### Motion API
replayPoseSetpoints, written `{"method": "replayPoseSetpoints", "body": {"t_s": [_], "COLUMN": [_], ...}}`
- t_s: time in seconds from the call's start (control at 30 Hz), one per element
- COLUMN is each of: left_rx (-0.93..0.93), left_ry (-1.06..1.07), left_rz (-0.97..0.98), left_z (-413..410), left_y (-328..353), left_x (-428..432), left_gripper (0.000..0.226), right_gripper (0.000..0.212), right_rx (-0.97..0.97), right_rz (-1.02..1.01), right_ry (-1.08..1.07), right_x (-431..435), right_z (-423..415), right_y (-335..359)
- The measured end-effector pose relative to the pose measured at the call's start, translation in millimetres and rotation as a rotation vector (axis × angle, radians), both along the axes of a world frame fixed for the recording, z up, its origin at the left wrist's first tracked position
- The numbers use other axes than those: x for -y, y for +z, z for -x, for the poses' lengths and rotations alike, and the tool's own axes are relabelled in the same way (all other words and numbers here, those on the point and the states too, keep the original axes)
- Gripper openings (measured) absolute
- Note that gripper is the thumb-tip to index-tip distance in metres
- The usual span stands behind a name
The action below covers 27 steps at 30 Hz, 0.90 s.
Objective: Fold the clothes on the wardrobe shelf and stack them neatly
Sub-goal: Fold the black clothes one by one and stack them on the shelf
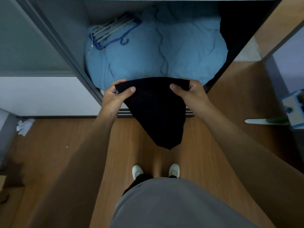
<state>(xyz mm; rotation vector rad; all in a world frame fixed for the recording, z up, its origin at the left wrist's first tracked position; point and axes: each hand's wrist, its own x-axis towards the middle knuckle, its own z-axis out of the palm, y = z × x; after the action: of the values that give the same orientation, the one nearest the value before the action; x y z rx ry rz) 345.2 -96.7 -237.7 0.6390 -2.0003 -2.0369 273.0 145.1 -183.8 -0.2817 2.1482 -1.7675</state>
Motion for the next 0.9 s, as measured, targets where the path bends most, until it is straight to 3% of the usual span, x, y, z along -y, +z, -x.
{"method": "replayPoseSetpoints", "body": {"t_s": [0.1,0.2,0.3,0.4,0.47,0.6,0.73,0.83,0.9], "left_rx": [0.004,0.143,0.179,0.062,0.005,0.008,0.088,0.106,0.091], "left_ry": [-0.145,-0.335,-0.337,-0.316,-0.260,-0.119,-0.001,0.066,0.052], "left_rz": [-0.137,-0.025,0.007,-0.062,-0.121,-0.162,-0.087,-0.107,-0.127], "left_z": [-2.0,3.0,13.1,24.2,30.7,37.7,33.5,30.5,28.4], "left_y": [-6.9,-5.6,3.6,18.8,29.8,43.1,52.5,62.5,68.7], "left_x": [-0.6,-7.8,-16.0,-28.1,-40.2,-55.5,-45.8,-31.5,-26.8], "left_gripper": [0.044,0.071,0.055,0.027,0.018,0.020,0.028,0.033,0.026], "right_gripper": [0.015,0.018,0.022,0.028,0.027,0.031,0.017,0.027,0.038], "right_rx": [0.108,0.163,0.193,0.276,0.292,0.347,0.397,0.423,0.384], "right_rz": [0.130,0.193,0.264,0.479,0.475,0.186,0.328,0.449,0.332], "right_ry": [-0.035,-0.037,-0.087,-0.124,-0.049,0.072,0.015,0.042,0.130], "right_x": [1.1,-2.2,-7.5,-24.9,-42.2,-49.2,-27.1,-12.3,-2.0], "right_z": [-0.7,-1.5,4.7,16.7,18.5,3.2,-5.2,-9.6,-16.0], "right_y": [11.4,21.5,28.9,23.0,4.2,-51.1,-68.5,-64.1,-63.2]}}
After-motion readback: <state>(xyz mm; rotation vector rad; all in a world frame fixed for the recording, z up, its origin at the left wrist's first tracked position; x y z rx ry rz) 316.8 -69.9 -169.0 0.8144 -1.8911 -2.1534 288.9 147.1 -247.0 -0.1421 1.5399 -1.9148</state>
